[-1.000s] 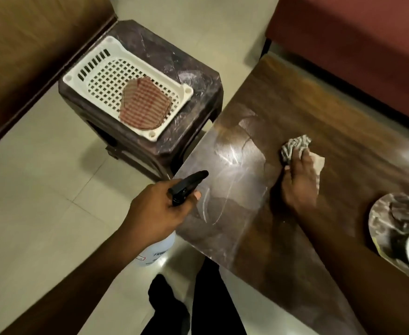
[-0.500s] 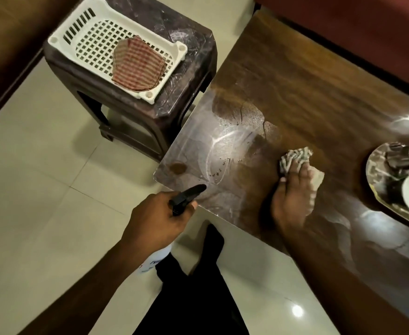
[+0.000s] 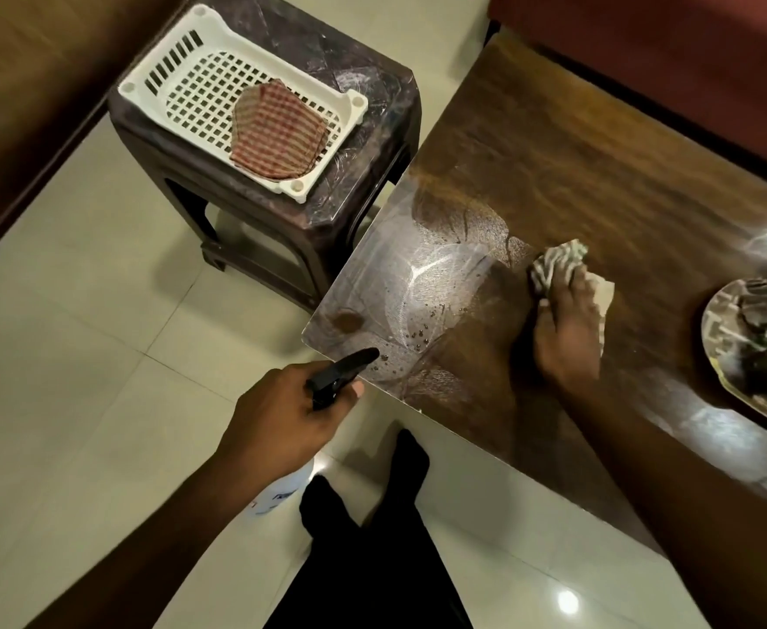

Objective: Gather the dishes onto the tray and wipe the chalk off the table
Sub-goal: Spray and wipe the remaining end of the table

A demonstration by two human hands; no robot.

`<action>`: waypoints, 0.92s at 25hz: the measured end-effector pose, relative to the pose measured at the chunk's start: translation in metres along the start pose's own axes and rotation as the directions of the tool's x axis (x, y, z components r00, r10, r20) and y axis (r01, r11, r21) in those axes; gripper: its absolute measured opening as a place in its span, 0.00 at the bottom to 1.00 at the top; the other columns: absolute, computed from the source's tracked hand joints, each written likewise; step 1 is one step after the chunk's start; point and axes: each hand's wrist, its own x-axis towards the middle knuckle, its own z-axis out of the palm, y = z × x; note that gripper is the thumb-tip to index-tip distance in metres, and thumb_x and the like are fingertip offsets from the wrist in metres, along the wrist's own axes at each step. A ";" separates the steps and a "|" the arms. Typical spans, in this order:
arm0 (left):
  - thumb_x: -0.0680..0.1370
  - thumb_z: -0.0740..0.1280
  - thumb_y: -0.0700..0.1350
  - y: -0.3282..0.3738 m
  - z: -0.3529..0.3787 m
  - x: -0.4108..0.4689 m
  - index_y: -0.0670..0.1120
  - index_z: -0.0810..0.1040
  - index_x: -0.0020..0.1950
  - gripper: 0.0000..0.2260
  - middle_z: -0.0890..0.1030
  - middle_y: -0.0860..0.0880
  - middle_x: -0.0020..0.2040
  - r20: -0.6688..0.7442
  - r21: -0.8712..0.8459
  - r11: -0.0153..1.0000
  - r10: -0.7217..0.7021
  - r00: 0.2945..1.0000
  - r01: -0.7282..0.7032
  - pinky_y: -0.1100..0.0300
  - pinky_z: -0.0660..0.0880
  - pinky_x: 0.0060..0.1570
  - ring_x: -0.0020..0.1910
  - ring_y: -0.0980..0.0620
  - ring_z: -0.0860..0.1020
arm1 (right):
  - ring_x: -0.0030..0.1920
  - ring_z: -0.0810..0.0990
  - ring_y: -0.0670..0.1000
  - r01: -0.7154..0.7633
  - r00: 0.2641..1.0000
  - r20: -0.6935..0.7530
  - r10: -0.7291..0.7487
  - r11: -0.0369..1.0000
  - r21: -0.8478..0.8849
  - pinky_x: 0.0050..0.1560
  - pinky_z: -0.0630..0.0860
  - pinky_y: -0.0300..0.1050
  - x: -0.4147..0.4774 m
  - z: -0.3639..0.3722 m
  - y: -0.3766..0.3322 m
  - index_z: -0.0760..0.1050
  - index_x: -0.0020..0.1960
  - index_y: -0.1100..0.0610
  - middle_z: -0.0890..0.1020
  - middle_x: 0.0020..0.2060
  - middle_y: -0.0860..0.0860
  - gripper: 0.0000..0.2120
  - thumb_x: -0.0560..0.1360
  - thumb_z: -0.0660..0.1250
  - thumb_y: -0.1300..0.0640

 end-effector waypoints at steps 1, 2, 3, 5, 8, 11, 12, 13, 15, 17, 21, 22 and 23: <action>0.80 0.70 0.64 -0.002 -0.002 0.001 0.60 0.87 0.60 0.13 0.78 0.61 0.29 -0.008 -0.023 1.000 -0.002 1.000 0.001 0.58 0.68 0.34 0.31 0.51 0.76 | 0.87 0.50 0.61 -0.122 0.992 -0.026 0.123 0.991 0.054 0.85 0.49 0.58 0.005 0.009 -0.022 0.52 0.88 0.54 0.52 0.87 0.58 0.29 0.88 0.55 0.55; 0.80 0.70 0.64 -0.002 -0.006 0.001 0.60 0.87 0.60 0.14 0.77 0.59 0.28 -0.016 -0.052 0.999 -0.008 1.000 0.008 0.58 0.69 0.34 0.31 0.50 0.76 | 0.87 0.47 0.61 -0.103 0.995 -0.004 0.103 0.993 0.059 0.86 0.47 0.57 -0.001 0.020 -0.045 0.50 0.88 0.54 0.50 0.87 0.57 0.30 0.88 0.54 0.54; 0.80 0.71 0.64 -0.002 -0.008 0.002 0.60 0.87 0.60 0.14 0.76 0.58 0.27 -0.020 -0.085 0.996 -0.019 1.000 0.018 0.57 0.69 0.34 0.31 0.50 0.75 | 0.87 0.45 0.59 0.013 0.999 0.047 -0.015 0.999 0.046 0.86 0.46 0.56 -0.018 0.033 -0.064 0.49 0.88 0.52 0.49 0.87 0.56 0.29 0.89 0.53 0.53; 0.79 0.71 0.64 0.000 -0.010 0.003 0.58 0.87 0.54 0.12 0.76 0.57 0.26 -0.025 -0.130 0.991 -0.042 0.999 0.038 0.56 0.70 0.35 0.31 0.49 0.75 | 0.87 0.41 0.53 0.384 0.903 0.205 -0.378 0.923 0.013 0.87 0.44 0.55 -0.068 0.058 -0.089 0.48 0.88 0.48 0.47 0.87 0.50 0.29 0.89 0.51 0.49; 0.78 0.73 0.63 0.005 -0.011 0.010 0.61 0.79 0.39 0.12 0.77 0.56 0.26 -0.050 -0.116 0.992 -0.053 0.997 0.047 0.55 0.73 0.36 0.31 0.49 0.77 | 0.87 0.45 0.52 0.828 0.480 0.420 -0.770 0.555 0.072 0.86 0.44 0.53 -0.085 0.058 -0.078 0.49 0.88 0.45 0.50 0.88 0.49 0.30 0.88 0.52 0.49; 0.79 0.74 0.63 0.007 -0.012 0.017 0.70 0.79 0.39 0.09 0.79 0.62 0.28 -0.078 -0.131 0.991 -0.035 0.996 0.024 0.58 0.71 0.35 0.31 0.52 0.78 | 0.87 0.48 0.55 0.841 0.503 0.433 -0.748 0.540 -0.043 0.86 0.45 0.58 -0.009 0.032 -0.058 0.49 0.87 0.45 0.51 0.87 0.51 0.31 0.87 0.54 0.50; 0.79 0.74 0.63 0.009 -0.012 0.018 0.75 0.79 0.41 0.09 0.80 0.65 0.29 -0.083 -0.144 0.990 -0.015 0.996 0.003 0.58 0.71 0.36 0.32 0.53 0.78 | 0.87 0.49 0.57 0.681 0.713 0.326 -0.621 0.724 -0.108 0.86 0.47 0.60 0.018 0.022 -0.056 0.49 0.88 0.48 0.52 0.87 0.54 0.31 0.87 0.55 0.52; 0.79 0.73 0.63 0.011 -0.012 0.019 0.77 0.79 0.46 0.08 0.80 0.67 0.30 -0.088 -0.156 0.988 0.004 0.996 -0.018 0.59 0.71 0.36 0.33 0.54 0.79 | 0.87 0.50 0.59 0.431 0.895 0.181 -0.407 0.895 -0.116 0.86 0.49 0.60 0.044 0.013 -0.057 0.50 0.88 0.51 0.52 0.87 0.56 0.30 0.87 0.55 0.54; 0.79 0.73 0.62 0.011 -0.013 0.021 0.71 0.80 0.55 0.06 0.80 0.70 0.31 -0.094 -0.178 0.984 0.015 0.995 -0.032 0.60 0.73 0.38 0.34 0.54 0.81 | 0.87 0.49 0.62 -0.022 1.000 0.009 0.022 1.000 0.010 0.85 0.49 0.58 0.072 0.009 -0.073 0.52 0.88 0.54 0.52 0.87 0.58 0.30 0.87 0.55 0.56; 0.79 0.73 0.63 0.012 -0.014 0.024 0.60 0.85 0.58 0.11 0.81 0.68 0.31 -0.104 -0.207 0.978 -0.015 0.994 -0.007 0.59 0.76 0.41 0.36 0.53 0.82 | 0.87 0.47 0.61 -0.023 0.999 0.045 0.021 0.999 0.046 0.86 0.48 0.58 0.051 0.028 -0.104 0.51 0.88 0.53 0.51 0.87 0.57 0.31 0.87 0.55 0.56; 0.79 0.74 0.61 0.017 -0.020 0.034 0.62 0.83 0.46 0.06 0.84 0.60 0.34 -0.112 -0.243 0.969 -0.061 0.992 0.032 0.49 0.84 0.46 0.38 0.50 0.85 | 0.87 0.53 0.58 0.752 0.569 0.420 -0.707 0.654 0.083 0.85 0.53 0.60 -0.057 0.064 -0.127 0.58 0.86 0.51 0.60 0.86 0.55 0.28 0.87 0.53 0.52; 0.80 0.74 0.60 0.018 -0.022 0.037 0.63 0.81 0.45 0.06 0.85 0.59 0.34 -0.123 -0.251 0.967 -0.067 0.990 0.034 0.47 0.85 0.47 0.38 0.50 0.86 | 0.86 0.55 0.58 0.875 0.368 0.484 -0.794 0.471 0.108 0.85 0.53 0.60 -0.058 0.065 -0.123 0.59 0.86 0.51 0.62 0.85 0.56 0.28 0.86 0.53 0.52; 0.80 0.74 0.60 0.017 -0.024 0.040 0.63 0.81 0.45 0.05 0.85 0.59 0.33 -0.132 -0.246 0.969 -0.071 0.989 0.037 0.46 0.85 0.48 0.38 0.50 0.86 | 0.86 0.56 0.58 0.925 0.249 0.501 -0.829 0.358 0.132 0.86 0.51 0.59 -0.041 0.062 -0.119 0.59 0.86 0.50 0.63 0.85 0.56 0.29 0.85 0.53 0.51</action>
